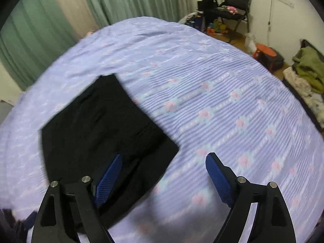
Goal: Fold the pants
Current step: 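Open the left gripper and release the folded pants onto the bed, then grasp the folded pants edge with the right gripper while the left gripper grasps beside it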
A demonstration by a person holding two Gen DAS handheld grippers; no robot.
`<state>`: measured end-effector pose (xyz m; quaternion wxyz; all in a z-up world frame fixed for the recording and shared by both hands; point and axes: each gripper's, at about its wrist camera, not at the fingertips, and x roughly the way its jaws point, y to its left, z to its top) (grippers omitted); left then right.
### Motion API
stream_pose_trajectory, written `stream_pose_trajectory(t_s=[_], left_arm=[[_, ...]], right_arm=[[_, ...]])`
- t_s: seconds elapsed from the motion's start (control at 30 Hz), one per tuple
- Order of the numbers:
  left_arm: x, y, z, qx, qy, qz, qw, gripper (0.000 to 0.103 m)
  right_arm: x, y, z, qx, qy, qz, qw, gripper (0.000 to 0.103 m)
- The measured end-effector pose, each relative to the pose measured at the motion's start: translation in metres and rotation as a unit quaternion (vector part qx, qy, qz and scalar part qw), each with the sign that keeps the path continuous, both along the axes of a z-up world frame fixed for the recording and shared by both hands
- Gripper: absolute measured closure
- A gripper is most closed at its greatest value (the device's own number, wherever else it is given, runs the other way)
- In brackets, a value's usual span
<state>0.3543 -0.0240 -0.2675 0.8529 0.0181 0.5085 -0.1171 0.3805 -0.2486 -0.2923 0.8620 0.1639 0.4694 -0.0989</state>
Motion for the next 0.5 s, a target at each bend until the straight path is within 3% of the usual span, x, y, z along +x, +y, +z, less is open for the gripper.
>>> stream_pose_trajectory(t_s=[0.13,0.27,0.4,0.5], left_arm=[[-0.024,0.026,0.012,0.024,-0.022,0.002,0.9995,0.022],[-0.034,0.073,0.023,0.000,-0.019,0.027,0.9995,0.022],[-0.008,0.107,0.025,-0.005,-0.028,0.024,0.9993,0.022],[0.030,0.124,0.026,-0.006,-0.043,0.015,0.9989,0.022]], right_arm=[[-0.034,0.039,0.019,0.040,-0.018,0.067,0.997,0.018],[-0.058,0.085,0.025,0.054,-0.032,0.115,0.991,0.029],[-0.067,0.135,0.019,0.049,-0.036,0.150,0.987,0.033],[-0.064,0.161,0.003,0.065,-0.026,0.142,0.987,0.039]])
